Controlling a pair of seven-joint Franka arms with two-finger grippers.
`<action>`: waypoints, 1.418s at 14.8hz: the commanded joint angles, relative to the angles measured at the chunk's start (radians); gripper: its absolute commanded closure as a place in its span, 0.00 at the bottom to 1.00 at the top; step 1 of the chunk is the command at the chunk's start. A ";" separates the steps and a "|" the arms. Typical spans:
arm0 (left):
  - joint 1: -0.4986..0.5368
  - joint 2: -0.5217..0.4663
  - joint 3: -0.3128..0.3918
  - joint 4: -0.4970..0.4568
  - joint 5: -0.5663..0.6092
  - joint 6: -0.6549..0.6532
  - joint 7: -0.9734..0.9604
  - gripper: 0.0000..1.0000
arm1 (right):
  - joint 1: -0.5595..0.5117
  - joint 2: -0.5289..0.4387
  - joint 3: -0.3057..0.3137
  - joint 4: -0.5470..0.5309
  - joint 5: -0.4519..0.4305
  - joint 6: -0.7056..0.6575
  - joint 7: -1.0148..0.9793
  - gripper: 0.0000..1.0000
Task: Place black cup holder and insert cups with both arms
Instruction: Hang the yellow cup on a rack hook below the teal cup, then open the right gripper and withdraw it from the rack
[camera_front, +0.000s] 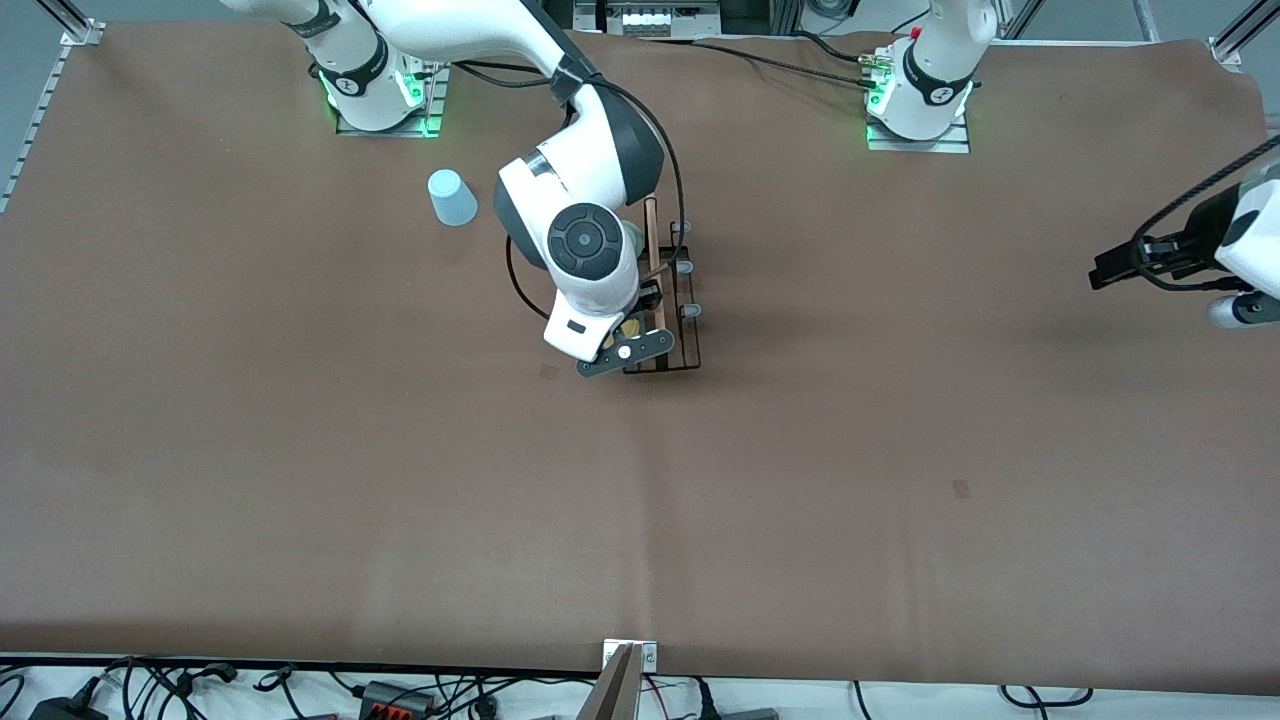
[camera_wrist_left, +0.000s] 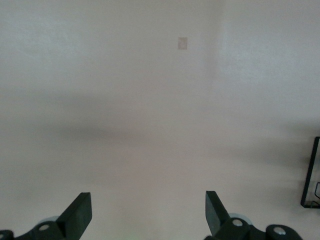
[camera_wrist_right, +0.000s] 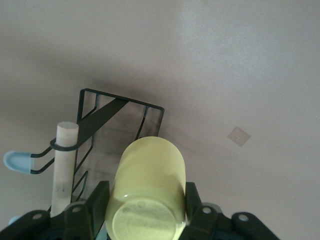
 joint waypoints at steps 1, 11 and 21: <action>0.026 0.014 0.000 0.013 -0.036 -0.011 0.058 0.00 | 0.007 0.004 -0.005 -0.006 0.011 0.019 -0.019 0.60; 0.039 0.017 -0.002 0.013 -0.036 -0.011 0.069 0.00 | 0.004 -0.024 -0.009 0.002 0.016 -0.009 -0.009 0.00; 0.046 0.017 0.000 0.013 -0.056 -0.011 0.096 0.00 | -0.009 -0.137 -0.133 0.036 0.008 -0.115 0.043 0.00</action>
